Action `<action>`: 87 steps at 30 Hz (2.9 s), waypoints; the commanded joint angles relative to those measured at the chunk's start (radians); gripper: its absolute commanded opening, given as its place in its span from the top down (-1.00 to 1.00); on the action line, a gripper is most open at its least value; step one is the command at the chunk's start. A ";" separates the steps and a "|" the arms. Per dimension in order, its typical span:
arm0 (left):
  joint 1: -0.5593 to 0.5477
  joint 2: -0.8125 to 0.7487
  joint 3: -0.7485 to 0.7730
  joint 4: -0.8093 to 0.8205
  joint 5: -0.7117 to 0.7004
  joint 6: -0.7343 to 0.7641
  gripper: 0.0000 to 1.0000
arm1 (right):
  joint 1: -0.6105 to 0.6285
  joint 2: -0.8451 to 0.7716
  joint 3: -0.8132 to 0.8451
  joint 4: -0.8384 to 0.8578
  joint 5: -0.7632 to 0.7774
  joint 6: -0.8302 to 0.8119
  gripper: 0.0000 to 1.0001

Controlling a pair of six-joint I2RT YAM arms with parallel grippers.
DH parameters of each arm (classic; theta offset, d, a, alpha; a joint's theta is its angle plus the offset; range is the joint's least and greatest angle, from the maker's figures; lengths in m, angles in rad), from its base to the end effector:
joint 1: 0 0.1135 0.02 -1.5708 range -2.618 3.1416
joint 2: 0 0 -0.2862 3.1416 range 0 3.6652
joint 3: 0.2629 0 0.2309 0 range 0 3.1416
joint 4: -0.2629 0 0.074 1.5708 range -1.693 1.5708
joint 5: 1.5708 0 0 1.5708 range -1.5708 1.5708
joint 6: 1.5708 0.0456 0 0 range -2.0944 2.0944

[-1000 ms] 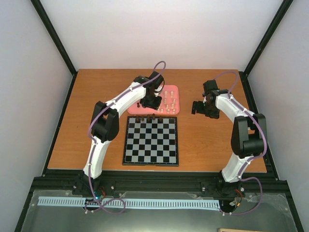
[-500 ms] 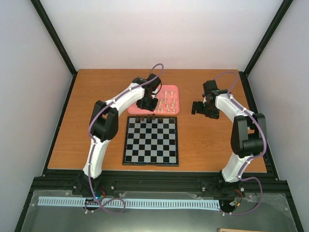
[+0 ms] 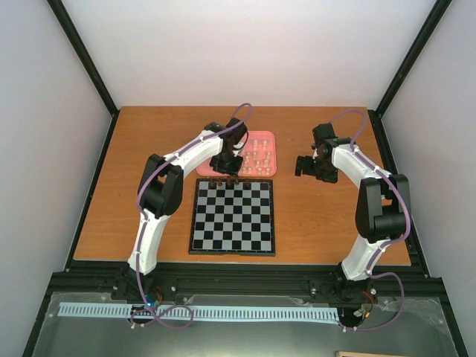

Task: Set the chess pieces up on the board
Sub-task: Adjust the chess piece on the chessboard.

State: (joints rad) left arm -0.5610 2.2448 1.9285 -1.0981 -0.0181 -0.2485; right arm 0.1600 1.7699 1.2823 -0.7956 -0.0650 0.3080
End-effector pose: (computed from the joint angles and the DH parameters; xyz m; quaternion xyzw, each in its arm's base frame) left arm 0.3796 -0.2376 0.2067 0.1544 0.9849 -0.0225 0.0754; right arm 0.3308 0.0564 0.2280 0.0685 0.9868 0.0645 0.1319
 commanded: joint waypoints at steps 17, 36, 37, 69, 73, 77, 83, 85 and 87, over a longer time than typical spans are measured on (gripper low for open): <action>0.000 -0.003 0.001 0.010 0.052 0.026 0.19 | 0.009 0.013 0.011 0.004 -0.002 0.003 -1.00; 0.000 0.044 0.040 0.006 0.048 0.029 0.18 | 0.009 0.012 0.003 0.006 0.001 0.003 -1.00; 0.000 0.047 0.042 0.005 0.050 0.029 0.19 | 0.009 0.013 0.004 0.004 0.003 0.003 -1.00; 0.000 0.022 -0.018 0.018 0.064 0.027 0.19 | 0.009 0.029 0.013 0.009 -0.006 0.002 -1.00; 0.000 0.023 -0.016 0.016 0.066 0.026 0.19 | 0.009 0.030 0.012 0.010 -0.008 0.002 -1.00; 0.000 0.027 -0.013 0.017 0.062 0.028 0.19 | 0.009 0.030 0.010 0.010 -0.009 0.003 -1.00; 0.000 0.043 0.028 0.007 0.043 0.029 0.13 | 0.009 0.031 0.011 0.009 -0.008 0.002 -1.00; -0.001 0.049 0.051 0.001 0.040 0.028 0.12 | 0.009 0.033 0.012 0.009 -0.007 0.001 -1.00; 0.000 0.053 0.072 -0.008 0.035 0.026 0.12 | 0.009 0.034 0.014 0.008 -0.007 0.001 -1.00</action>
State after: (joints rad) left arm -0.5610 2.2860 1.9274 -1.0954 0.0296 -0.2333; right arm 0.1600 1.7889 1.2823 -0.7944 -0.0681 0.3080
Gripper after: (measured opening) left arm 0.438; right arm 0.999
